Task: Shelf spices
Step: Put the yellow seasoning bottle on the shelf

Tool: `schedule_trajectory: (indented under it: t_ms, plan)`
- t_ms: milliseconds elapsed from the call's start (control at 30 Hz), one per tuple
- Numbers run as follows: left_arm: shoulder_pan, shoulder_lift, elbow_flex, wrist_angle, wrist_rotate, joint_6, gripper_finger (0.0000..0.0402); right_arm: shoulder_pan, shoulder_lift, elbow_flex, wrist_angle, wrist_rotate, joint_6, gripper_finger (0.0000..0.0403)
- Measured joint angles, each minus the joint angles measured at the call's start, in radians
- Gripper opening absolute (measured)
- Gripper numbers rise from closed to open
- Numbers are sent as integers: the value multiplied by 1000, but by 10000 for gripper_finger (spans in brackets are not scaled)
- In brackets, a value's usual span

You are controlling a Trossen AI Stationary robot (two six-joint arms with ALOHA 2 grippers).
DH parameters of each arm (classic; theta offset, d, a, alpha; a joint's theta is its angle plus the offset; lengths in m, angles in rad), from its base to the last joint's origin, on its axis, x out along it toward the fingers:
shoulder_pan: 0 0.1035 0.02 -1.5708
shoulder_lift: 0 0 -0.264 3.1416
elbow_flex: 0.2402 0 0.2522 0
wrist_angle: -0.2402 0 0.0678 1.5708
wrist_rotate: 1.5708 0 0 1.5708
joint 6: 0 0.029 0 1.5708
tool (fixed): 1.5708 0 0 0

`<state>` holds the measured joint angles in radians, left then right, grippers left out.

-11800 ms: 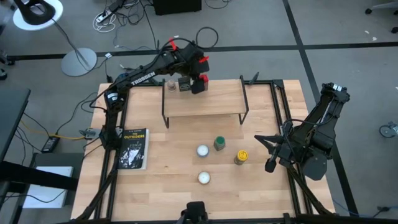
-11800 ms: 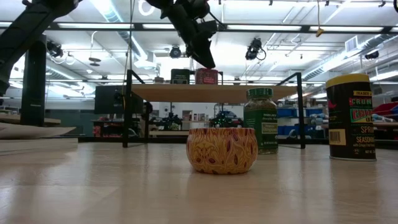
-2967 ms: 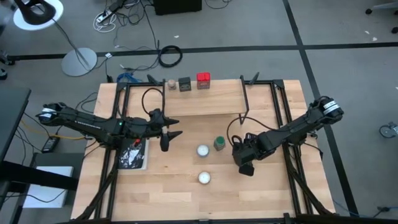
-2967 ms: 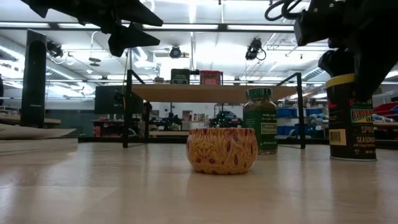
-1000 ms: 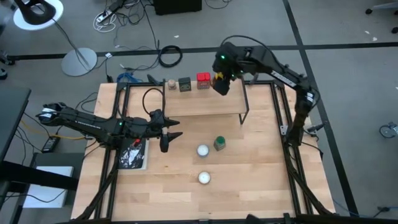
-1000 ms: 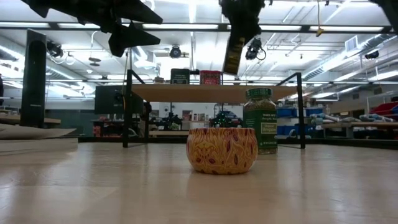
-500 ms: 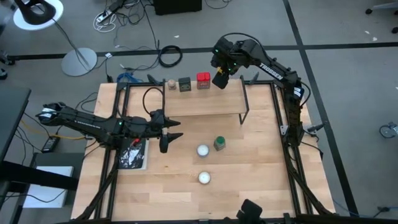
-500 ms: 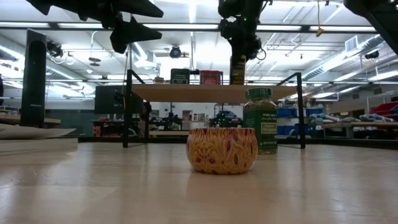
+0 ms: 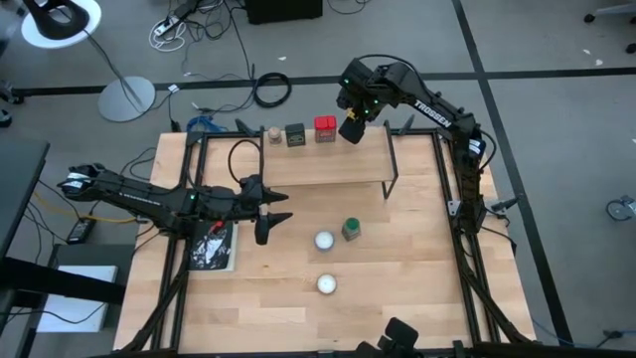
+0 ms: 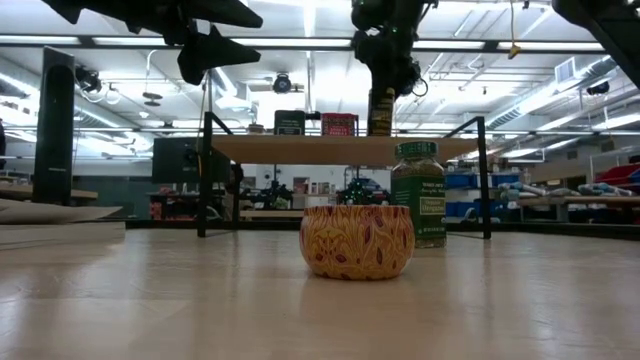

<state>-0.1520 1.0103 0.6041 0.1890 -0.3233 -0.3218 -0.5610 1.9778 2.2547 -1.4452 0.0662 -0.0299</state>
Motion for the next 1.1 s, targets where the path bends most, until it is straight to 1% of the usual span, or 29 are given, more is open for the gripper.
schedule_trajectory:
  t_ms: [333, 533, 1100]
  plan:
    - [0, 0, 0, 0, 2, 0, 269, -39, 0, 0, -27, -21, 7, 224]
    - [0, 0, 0, 0, 2, 0, 269, -50, 0, -1, -25, -69, 10, 224]
    - [0, 0, 0, 0, 3, 0, 269, -38, 0, -1, -13, -70, 11, 224]
